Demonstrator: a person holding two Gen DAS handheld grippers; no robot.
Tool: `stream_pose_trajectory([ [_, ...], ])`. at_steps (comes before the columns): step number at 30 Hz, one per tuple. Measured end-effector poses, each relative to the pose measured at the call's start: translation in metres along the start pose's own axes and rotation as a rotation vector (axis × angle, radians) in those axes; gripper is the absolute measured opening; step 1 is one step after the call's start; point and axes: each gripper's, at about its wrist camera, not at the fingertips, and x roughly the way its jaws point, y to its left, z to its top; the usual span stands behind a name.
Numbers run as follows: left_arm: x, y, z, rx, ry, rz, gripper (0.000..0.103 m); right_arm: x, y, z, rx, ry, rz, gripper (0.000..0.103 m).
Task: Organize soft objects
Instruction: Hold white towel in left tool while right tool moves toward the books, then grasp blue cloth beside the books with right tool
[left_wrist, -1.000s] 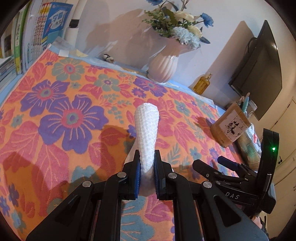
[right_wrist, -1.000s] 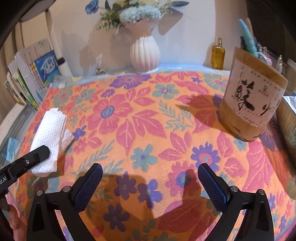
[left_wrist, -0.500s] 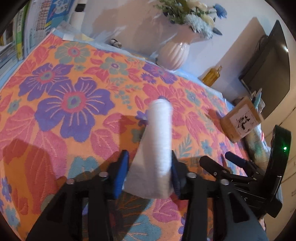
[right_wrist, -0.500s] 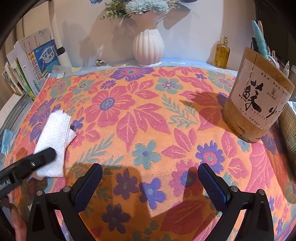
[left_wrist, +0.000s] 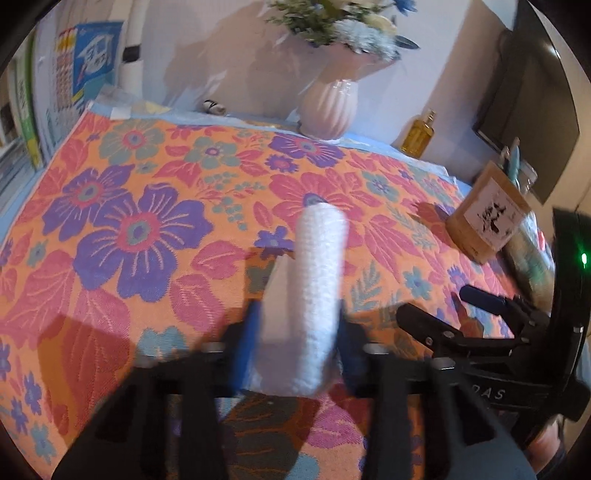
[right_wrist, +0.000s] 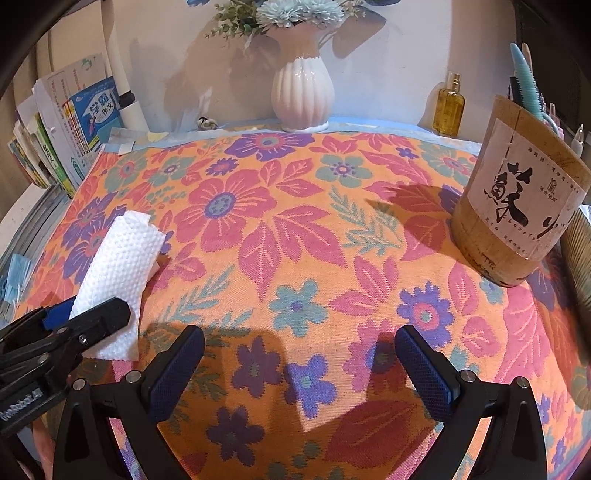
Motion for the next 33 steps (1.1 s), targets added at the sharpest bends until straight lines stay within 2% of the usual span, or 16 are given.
stream_pose_trajectory([
  [1, -0.001, -0.004, -0.001, 0.019, -0.006, 0.015, 0.012, 0.001, 0.0, 0.0, 0.0, 0.003, -0.001, 0.103],
  [6, -0.009, -0.01, -0.003, 0.042, -0.061, 0.087, 0.012, 0.005, -0.001, 0.001, 0.01, 0.018, -0.011, 0.103],
  [14, -0.019, -0.004, -0.002, -0.001, -0.107, 0.109, 0.012, 0.0, -0.005, 0.001, 0.02, 0.0, -0.019, 0.103],
  [17, -0.021, -0.001, -0.001, -0.02, -0.097, 0.099, 0.012, 0.0, -0.005, 0.003, 0.025, 0.012, -0.022, 0.103],
  [21, -0.018, 0.005, 0.001, -0.036, -0.063, 0.129, 0.012, -0.003, -0.009, 0.007, 0.066, 0.032, 0.01, 0.103],
  [24, -0.006, 0.012, 0.004, -0.051, -0.009, 0.157, 0.012, -0.031, -0.016, 0.016, 0.152, -0.043, 0.032, 0.101],
  [26, 0.004, 0.014, 0.007, -0.068, 0.028, 0.175, 0.012, -0.064, -0.012, 0.027, 0.145, -0.125, 0.04, 0.101],
  [29, 0.011, 0.005, 0.017, -0.043, 0.039, 0.198, 0.012, -0.127, 0.024, 0.052, 0.019, -0.251, 0.065, 0.101],
  [31, 0.017, 0.001, 0.022, -0.041, 0.051, 0.2, 0.012, -0.156, 0.053, 0.06, -0.051, -0.293, 0.103, 0.101],
  [33, 0.021, 0.0, 0.024, -0.037, 0.049, 0.211, 0.012, -0.184, 0.096, 0.064, -0.138, -0.317, 0.246, 0.101],
])
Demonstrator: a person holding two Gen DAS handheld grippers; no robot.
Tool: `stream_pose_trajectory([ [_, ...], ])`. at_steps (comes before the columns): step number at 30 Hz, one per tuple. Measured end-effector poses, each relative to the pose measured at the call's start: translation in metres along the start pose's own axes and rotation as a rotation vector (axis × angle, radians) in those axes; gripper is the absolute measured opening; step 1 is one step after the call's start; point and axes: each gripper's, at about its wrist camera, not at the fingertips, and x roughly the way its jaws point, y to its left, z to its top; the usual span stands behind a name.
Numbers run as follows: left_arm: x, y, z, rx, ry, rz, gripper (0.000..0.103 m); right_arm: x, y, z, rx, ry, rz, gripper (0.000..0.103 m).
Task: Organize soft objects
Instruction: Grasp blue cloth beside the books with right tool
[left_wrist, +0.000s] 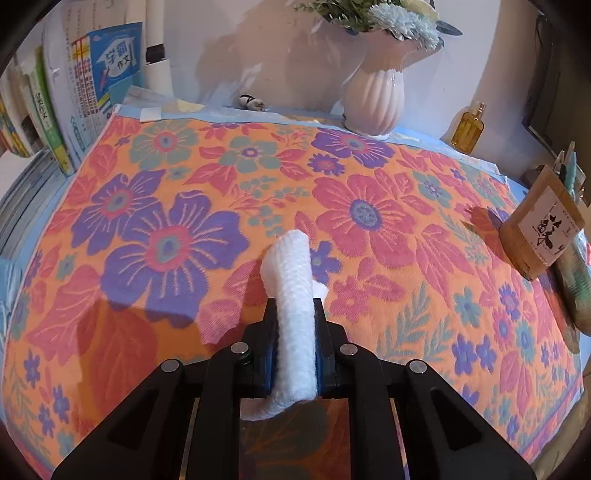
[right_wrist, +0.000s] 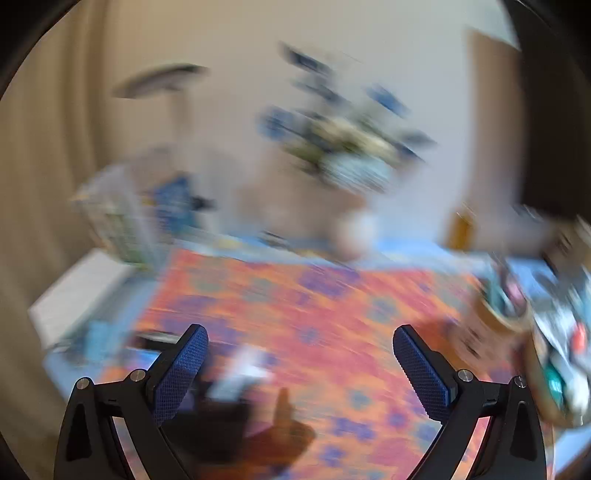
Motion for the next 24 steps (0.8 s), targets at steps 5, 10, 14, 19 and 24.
stream_pose_trajectory([
  [5, 0.002, 0.0, -0.004, 0.012, -0.026, 0.024, 0.013, 0.031, 0.146, 0.002, -0.278, 0.126, 0.271, 0.076],
  [10, 0.001, -0.009, -0.005, 0.065, -0.041, 0.074, 0.013, 0.119, 0.25, -0.031, -0.426, 0.347, 0.36, 0.049],
  [14, 0.001, -0.007, -0.005, 0.071, -0.04, 0.057, 0.013, 0.182, 0.3, -0.057, -0.581, 0.438, 0.273, 0.049],
  [19, 0.001, 0.001, -0.004, 0.034, -0.034, 0.004, 0.013, 0.218, 0.328, -0.06, -0.651, 0.44, 0.288, 0.05],
  [24, 0.002, -0.001, -0.004, 0.04, -0.03, -0.005, 0.015, 0.232, 0.341, -0.072, -0.707, 0.412, 0.261, 0.057],
])
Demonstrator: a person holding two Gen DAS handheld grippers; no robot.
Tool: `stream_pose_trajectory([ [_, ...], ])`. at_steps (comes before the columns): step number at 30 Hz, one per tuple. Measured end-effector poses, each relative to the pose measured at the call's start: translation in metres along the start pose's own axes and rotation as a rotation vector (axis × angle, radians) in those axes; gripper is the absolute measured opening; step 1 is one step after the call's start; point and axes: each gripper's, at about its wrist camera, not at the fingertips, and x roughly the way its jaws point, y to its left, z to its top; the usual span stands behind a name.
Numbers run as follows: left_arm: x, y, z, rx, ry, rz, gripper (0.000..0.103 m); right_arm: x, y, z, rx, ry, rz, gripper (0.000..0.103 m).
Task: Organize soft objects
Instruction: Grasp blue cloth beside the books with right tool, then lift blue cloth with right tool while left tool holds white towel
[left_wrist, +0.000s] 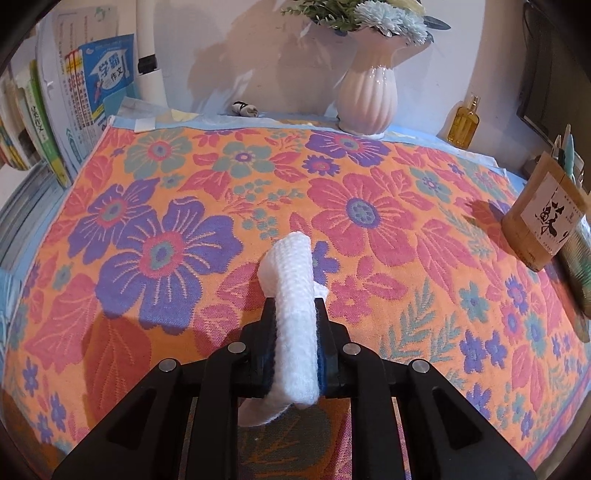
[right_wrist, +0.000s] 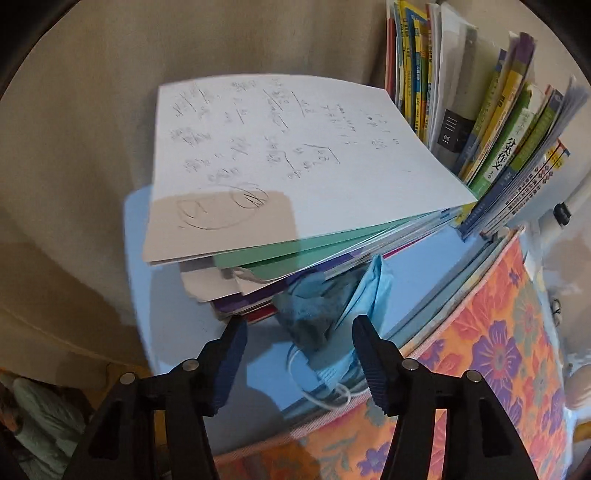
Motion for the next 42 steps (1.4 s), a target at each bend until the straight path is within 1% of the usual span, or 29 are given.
stream_pose_trajectory([
  [1, 0.0, 0.001, 0.0, -0.004, 0.0, -0.006, 0.015, 0.004, 0.003, 0.0, -0.02, 0.004, -0.015, 0.057],
  [2, 0.001, 0.002, 0.0, -0.006, 0.001, -0.009, 0.015, 0.008, 0.005, 0.0, -0.044, 0.001, -0.034, 0.054],
  [4, 0.001, 0.001, 0.0, -0.006, 0.001, -0.009, 0.015, 0.009, 0.01, -0.003, -0.071, -0.009, -0.048, 0.05],
  [6, 0.0, 0.0, 0.0, 0.001, 0.0, -0.001, 0.015, 0.011, 0.013, -0.005, -0.099, -0.026, -0.07, 0.012],
  [7, 0.001, 0.0, 0.0, 0.004, 0.0, 0.0, 0.015, 0.015, 0.012, -0.006, -0.098, -0.014, -0.074, 0.012],
  [9, 0.0, 0.001, 0.0, -0.001, 0.0, -0.006, 0.015, 0.019, 0.004, -0.006, -0.075, -0.013, -0.049, 0.007],
  [11, 0.001, 0.001, 0.0, 0.004, -0.001, -0.002, 0.015, 0.014, -0.006, -0.007, -0.035, -0.034, -0.008, 0.007],
  [14, 0.001, -0.001, -0.001, 0.023, -0.002, 0.017, 0.016, -0.007, -0.027, -0.008, 0.047, -0.089, 0.084, 0.006],
  [15, 0.001, -0.002, -0.001, 0.025, -0.001, 0.017, 0.017, -0.013, -0.032, -0.008, 0.067, -0.101, 0.094, 0.006],
  [18, 0.001, -0.002, -0.001, 0.025, 0.0, 0.016, 0.017, -0.034, -0.057, -0.011, 0.161, -0.144, 0.165, 0.006],
  [21, 0.001, -0.002, -0.001, 0.025, 0.0, 0.016, 0.017, -0.063, -0.078, -0.016, 0.239, -0.195, 0.203, 0.006],
  [25, 0.001, -0.002, -0.001, 0.024, 0.001, 0.014, 0.017, -0.11, -0.104, -0.028, 0.316, -0.284, 0.215, 0.006],
  [28, 0.001, -0.003, -0.002, 0.025, 0.003, 0.013, 0.017, -0.158, -0.131, -0.053, 0.396, -0.389, 0.23, 0.006],
  [31, 0.001, -0.005, -0.002, 0.029, 0.002, 0.018, 0.017, -0.203, -0.162, -0.083, 0.469, -0.489, 0.161, 0.006],
  [32, 0.001, -0.005, -0.002, 0.029, 0.002, 0.018, 0.017, -0.222, -0.176, -0.098, 0.509, -0.528, 0.131, 0.006],
  [34, 0.001, -0.005, -0.003, 0.027, 0.003, 0.016, 0.017, -0.248, -0.199, -0.122, 0.575, -0.56, 0.108, 0.006],
  [36, 0.001, -0.004, -0.002, 0.028, 0.008, 0.004, 0.019, -0.276, -0.224, -0.15, 0.649, -0.566, 0.076, 0.006],
  [38, 0.002, 0.002, -0.001, 0.006, 0.017, -0.037, 0.02, -0.301, -0.242, -0.184, 0.704, -0.578, 0.011, 0.006],
  [40, 0.002, 0.007, -0.001, -0.021, 0.021, -0.069, 0.02, -0.314, -0.255, -0.213, 0.754, -0.578, -0.055, 0.006],
  [41, 0.002, 0.009, -0.001, -0.033, 0.023, -0.082, 0.02, -0.317, -0.263, -0.232, 0.786, -0.565, -0.097, 0.006],
  [42, 0.002, 0.012, -0.001, -0.047, 0.023, -0.097, 0.02, -0.316, -0.268, -0.246, 0.805, -0.546, -0.112, 0.006],
])
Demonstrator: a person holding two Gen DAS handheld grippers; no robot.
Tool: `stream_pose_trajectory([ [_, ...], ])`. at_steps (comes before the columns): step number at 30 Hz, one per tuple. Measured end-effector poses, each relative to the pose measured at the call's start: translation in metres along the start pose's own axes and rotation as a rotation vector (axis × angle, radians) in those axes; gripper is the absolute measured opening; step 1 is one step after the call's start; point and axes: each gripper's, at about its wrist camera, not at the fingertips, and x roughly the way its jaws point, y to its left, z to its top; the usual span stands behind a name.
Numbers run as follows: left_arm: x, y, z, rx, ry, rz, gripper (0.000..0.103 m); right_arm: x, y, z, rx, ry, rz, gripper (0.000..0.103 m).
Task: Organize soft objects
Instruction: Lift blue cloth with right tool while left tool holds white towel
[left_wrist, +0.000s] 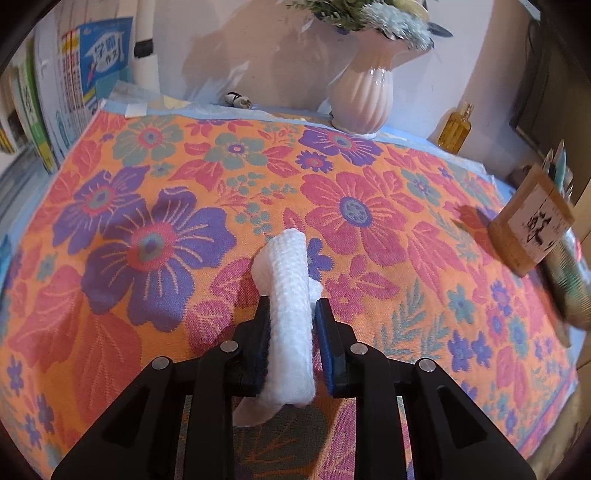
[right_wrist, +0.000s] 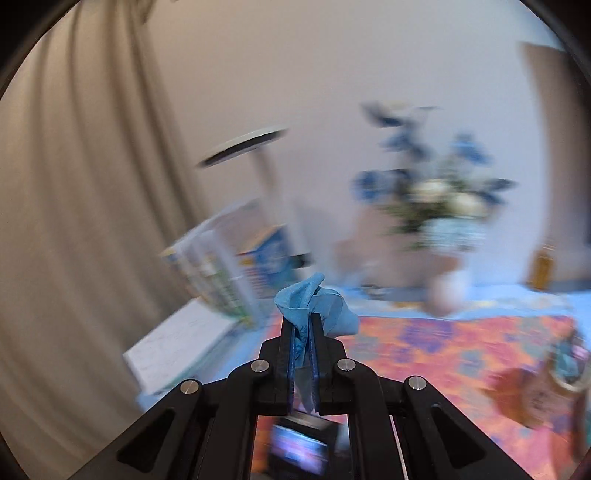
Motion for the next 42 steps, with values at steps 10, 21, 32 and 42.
stream_pose_trajectory([
  [10, -0.001, 0.038, -0.002, -0.202, 0.011, -0.24, 0.02, 0.086, -0.151, -0.142, 0.388, 0.539, -0.067, 0.029],
  [21, 0.001, 0.042, -0.001, -0.236, 0.009, -0.289, 0.025, 0.063, -0.161, -0.157, 0.33, 0.394, -0.071, 0.103],
  [32, -0.006, 0.019, 0.002, -0.083, -0.012, -0.185, 0.01, 0.11, -0.1, -0.182, 0.046, 0.381, -0.272, 0.018],
  [42, -0.062, -0.025, 0.018, 0.008, -0.146, -0.292, 0.01, 0.04, -0.095, -0.133, 0.045, 0.112, -0.139, 0.012],
])
